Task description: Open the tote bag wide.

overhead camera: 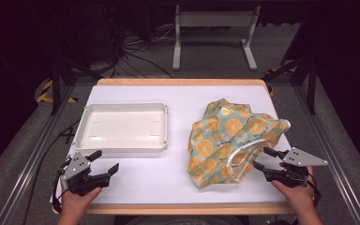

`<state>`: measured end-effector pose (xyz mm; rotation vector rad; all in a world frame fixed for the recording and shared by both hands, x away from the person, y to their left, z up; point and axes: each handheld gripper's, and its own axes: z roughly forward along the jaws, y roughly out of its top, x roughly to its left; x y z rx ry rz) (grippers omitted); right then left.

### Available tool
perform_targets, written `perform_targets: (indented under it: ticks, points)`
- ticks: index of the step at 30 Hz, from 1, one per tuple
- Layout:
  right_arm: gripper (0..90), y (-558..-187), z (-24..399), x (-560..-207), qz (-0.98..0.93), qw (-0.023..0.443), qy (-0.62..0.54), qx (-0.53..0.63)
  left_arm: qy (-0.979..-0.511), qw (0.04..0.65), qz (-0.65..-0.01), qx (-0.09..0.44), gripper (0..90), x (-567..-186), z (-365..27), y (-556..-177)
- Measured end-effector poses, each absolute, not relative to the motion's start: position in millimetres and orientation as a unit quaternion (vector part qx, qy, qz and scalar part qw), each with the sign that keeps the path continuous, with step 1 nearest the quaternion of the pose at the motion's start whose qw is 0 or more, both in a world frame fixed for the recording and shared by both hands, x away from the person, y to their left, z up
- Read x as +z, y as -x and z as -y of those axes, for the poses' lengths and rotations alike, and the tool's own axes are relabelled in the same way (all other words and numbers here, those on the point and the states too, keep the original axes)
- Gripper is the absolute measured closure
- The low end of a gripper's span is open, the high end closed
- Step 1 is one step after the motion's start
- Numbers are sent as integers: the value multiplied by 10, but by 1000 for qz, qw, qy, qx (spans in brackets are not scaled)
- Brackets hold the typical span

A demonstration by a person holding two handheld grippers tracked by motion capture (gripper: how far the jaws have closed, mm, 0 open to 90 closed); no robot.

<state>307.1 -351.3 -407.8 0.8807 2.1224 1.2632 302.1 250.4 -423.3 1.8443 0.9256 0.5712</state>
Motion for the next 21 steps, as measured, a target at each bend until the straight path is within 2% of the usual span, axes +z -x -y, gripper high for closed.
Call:
perform_targets:
  ticks: [21]
  points:
    - [336,-3019,3689,-4036,-766,269,-354,464,-754,481,-382,233,214,-4237,-2502,-3037]
